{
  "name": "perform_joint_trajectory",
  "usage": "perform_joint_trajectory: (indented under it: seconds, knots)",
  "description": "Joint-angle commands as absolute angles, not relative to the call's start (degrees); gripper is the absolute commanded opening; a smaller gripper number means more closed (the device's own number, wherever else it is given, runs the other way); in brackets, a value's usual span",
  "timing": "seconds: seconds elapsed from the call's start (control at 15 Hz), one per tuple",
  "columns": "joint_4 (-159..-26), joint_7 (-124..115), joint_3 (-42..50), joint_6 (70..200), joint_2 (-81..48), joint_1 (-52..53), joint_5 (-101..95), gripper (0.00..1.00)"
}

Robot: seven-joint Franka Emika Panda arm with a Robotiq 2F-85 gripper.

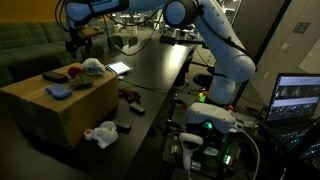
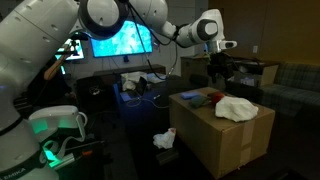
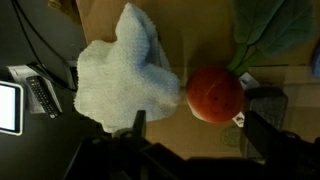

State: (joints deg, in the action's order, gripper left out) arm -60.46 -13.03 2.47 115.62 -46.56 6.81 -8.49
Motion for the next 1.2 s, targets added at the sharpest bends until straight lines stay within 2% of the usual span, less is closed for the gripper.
perform_joint_trajectory:
  seconds: [0.0, 1.13]
  knots:
    - [-54.44, -10.39, 0.99, 114.63, -50.19, 7.12, -7.0, 1.0]
    - [-42.14, -5.89, -0.22, 111.73, -63.17, 8.46, -6.4, 1.0]
